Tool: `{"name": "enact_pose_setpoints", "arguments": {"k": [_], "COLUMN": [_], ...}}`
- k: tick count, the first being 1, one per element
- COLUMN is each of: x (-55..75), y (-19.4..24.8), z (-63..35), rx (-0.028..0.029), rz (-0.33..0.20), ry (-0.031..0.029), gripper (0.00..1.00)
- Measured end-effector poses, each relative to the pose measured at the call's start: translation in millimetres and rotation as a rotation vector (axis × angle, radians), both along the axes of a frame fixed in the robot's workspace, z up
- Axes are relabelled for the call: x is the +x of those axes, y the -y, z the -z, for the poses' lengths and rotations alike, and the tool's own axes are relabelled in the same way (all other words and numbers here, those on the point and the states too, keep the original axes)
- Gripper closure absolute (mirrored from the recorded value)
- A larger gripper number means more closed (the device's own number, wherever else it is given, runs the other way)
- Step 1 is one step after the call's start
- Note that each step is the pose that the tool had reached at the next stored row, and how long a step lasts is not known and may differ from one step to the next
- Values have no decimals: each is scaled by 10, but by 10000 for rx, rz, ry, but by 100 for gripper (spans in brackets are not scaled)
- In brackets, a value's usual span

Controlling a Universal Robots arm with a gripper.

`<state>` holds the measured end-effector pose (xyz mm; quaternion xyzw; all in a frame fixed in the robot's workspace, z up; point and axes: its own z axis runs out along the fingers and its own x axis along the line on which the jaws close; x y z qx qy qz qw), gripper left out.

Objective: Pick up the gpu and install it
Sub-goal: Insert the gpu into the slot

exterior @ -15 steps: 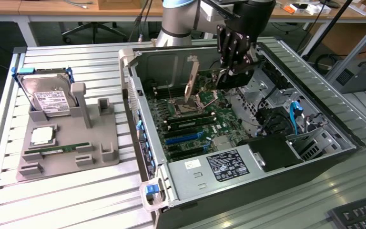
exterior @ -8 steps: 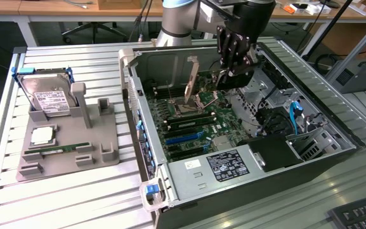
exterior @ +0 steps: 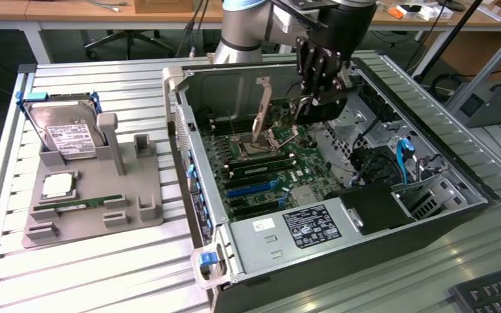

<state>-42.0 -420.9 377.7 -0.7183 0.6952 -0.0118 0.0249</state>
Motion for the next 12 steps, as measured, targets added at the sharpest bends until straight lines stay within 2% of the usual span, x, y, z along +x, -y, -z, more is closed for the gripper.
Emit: {"name": "enact_pose_setpoints", "arguments": {"k": [12], "x": [-4], "y": [18], "z": [28], "rx": [0], "rz": [0], "ry": [0], "gripper": [73]}}
